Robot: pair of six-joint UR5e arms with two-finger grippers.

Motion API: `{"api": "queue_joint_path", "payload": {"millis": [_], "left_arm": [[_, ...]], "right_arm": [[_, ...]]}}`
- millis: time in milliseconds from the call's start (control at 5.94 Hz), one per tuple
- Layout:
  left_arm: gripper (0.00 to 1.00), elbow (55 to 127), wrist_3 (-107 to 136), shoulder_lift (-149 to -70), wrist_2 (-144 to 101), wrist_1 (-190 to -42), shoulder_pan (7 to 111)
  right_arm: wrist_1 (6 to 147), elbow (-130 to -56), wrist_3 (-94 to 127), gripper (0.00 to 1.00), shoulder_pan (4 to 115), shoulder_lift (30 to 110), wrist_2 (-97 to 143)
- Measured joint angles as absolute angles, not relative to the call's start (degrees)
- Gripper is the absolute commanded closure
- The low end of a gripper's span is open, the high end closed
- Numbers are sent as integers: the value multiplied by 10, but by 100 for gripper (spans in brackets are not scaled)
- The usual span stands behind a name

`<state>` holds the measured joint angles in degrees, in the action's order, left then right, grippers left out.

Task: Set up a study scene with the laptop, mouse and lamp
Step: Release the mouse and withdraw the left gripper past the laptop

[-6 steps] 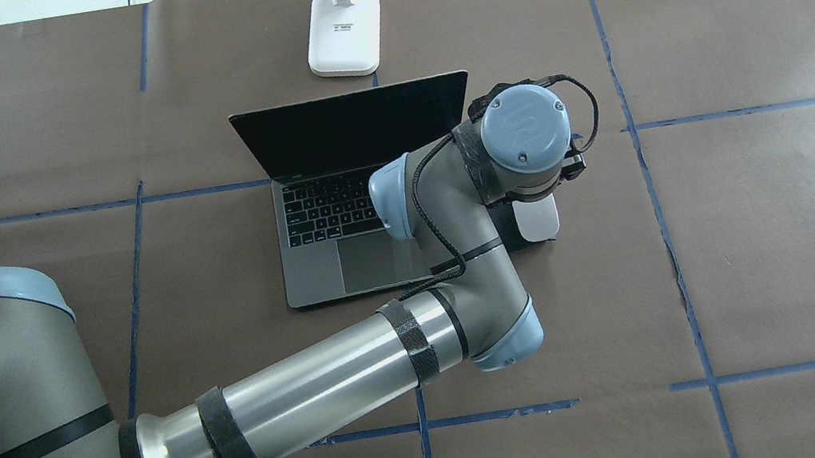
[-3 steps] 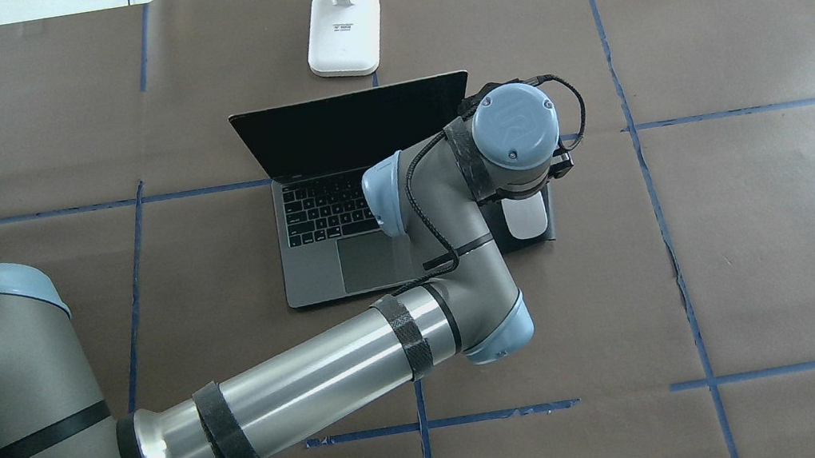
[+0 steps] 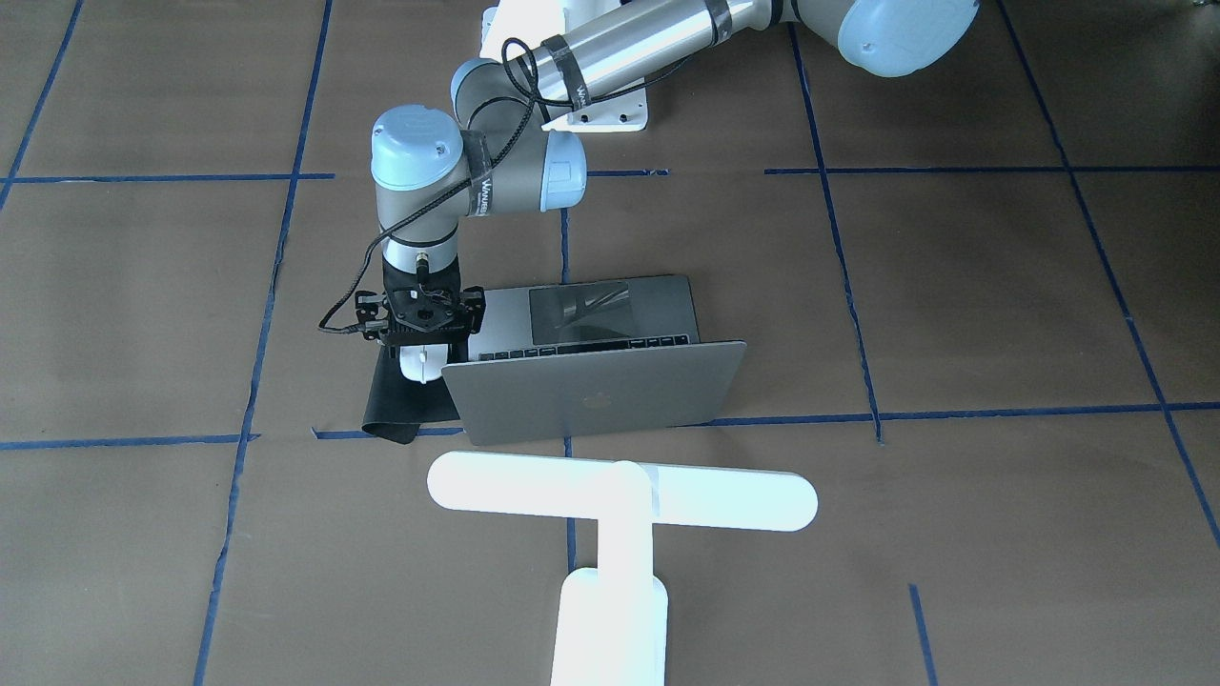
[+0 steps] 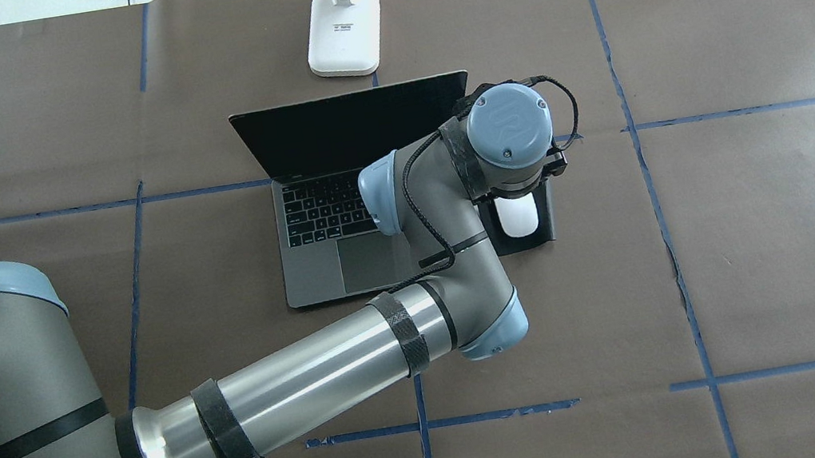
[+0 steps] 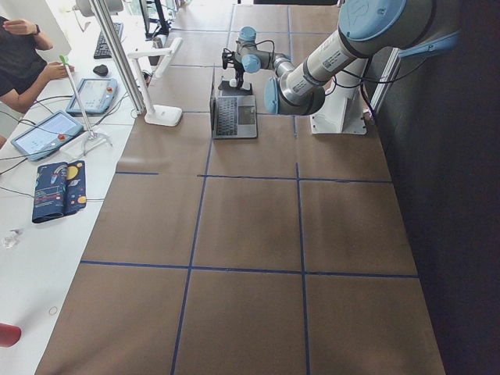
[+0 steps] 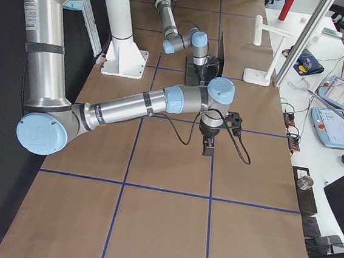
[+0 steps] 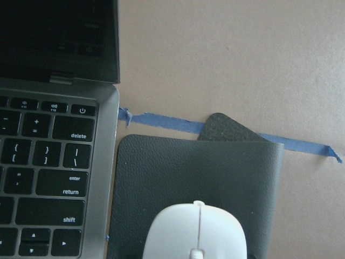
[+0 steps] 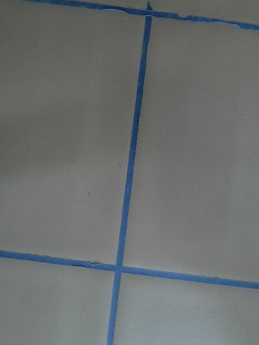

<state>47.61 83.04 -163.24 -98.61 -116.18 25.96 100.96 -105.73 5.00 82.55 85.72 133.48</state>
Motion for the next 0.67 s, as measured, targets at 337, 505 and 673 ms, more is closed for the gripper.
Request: {"api": "queue_joint_path", "payload": {"millis": [337,505,673], "left_arm": [[0,488,817,-1629,-1041,-1159,290],[0,527,818,-1603,-1099,-1148,311],[0,615,816,-1544,-1136,-1118,326]], "right_arm": [[1009,-1059,45,0,826,858,1335],[1004,-1061,40,0,826,859,1334],[991,-1063,39,0,827,862,1333]]}}
